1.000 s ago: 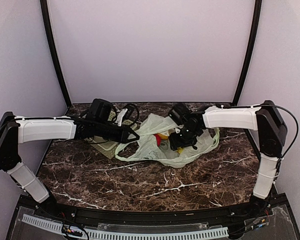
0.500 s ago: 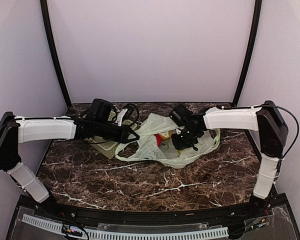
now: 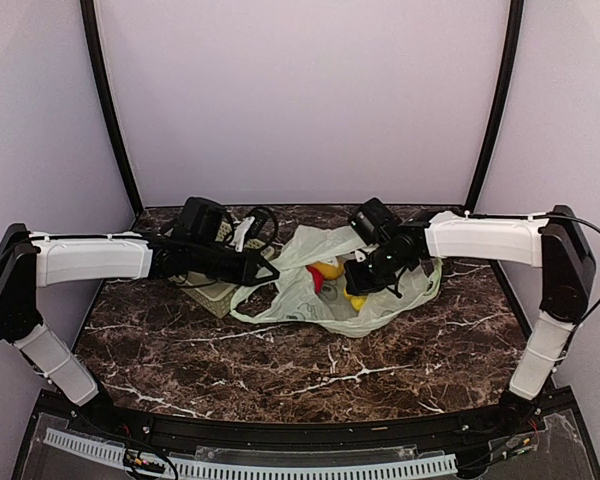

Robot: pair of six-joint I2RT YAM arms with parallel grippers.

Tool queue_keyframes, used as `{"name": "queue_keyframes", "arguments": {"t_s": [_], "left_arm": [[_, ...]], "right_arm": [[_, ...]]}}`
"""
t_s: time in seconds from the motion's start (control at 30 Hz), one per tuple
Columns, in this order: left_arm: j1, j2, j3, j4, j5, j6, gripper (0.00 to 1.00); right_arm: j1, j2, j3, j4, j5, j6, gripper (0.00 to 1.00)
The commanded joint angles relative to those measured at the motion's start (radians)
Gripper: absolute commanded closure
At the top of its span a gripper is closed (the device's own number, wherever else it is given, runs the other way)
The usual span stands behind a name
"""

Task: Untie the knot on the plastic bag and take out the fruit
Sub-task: Pick up the gripper from the takeout bag.

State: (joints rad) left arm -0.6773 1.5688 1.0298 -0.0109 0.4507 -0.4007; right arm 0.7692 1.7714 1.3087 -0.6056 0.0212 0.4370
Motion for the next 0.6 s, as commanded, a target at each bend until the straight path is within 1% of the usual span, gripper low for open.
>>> {"name": "queue_keyframes", "arguments": {"t_s": [0.0,0.13,0.33,0.43,0.57], "left_arm": [[-0.003,-0.005,0.033,0.044,-0.006,-0.031,0.99],[-0.003,0.023,0.070,0.103,0.001,-0.079,0.99],[-0.002,0.070,0.117,0.124,-0.022,-0.122,0.99],[-0.002,0.100,0.141,0.117,-0.047,-0.137,0.99],[-0.001,0.126,0.158,0.108,-0.053,-0.142,0.99]], "right_arm": [[-0.007,-0.093,-0.040,0.111,-0.138,-0.035,1.00],[-0.003,-0.156,-0.077,0.192,-0.254,-0.068,1.00],[0.011,-0.230,-0.123,0.300,-0.444,-0.124,1.00],[0.021,-0.272,-0.127,0.326,-0.502,-0.130,1.00],[0.023,-0.366,-0.174,0.399,-0.541,-0.102,1.00]]}}
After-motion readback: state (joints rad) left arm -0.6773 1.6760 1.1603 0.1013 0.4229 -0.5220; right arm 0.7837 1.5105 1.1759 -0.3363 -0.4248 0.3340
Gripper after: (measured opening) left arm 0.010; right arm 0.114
